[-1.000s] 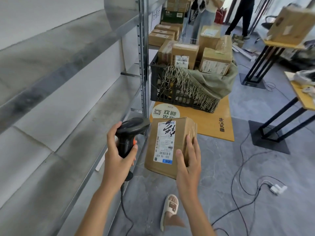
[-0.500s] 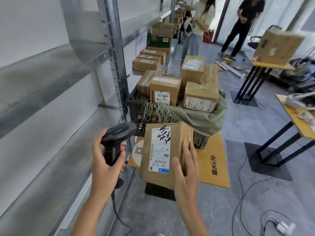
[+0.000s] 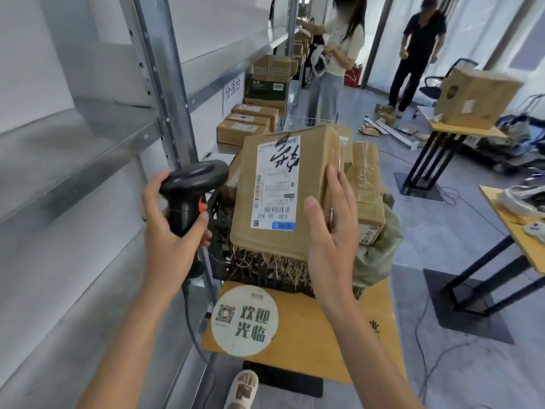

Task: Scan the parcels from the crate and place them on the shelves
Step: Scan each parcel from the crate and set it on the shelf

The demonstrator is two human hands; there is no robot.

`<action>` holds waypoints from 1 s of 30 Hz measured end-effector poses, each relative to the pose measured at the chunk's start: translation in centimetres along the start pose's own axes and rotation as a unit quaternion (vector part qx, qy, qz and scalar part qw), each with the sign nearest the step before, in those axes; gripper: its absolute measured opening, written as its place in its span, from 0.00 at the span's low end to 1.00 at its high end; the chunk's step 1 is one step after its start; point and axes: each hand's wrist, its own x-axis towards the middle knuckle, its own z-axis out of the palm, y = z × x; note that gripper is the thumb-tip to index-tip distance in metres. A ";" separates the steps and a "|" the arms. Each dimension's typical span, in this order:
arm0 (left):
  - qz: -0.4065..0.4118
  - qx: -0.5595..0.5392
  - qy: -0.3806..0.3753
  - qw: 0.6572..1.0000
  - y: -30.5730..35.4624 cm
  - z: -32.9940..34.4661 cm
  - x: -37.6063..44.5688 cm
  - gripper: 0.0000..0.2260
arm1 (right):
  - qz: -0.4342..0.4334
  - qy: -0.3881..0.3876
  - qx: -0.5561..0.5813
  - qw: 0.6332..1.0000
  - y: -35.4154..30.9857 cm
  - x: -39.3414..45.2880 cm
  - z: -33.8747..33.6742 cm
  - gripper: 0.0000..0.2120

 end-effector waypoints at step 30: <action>-0.045 -0.132 -0.090 0.986 -11.4 8.4 22.8 0.35 | 0.090 -0.062 -0.660 0.744 13.7 26.5 15.9 0.26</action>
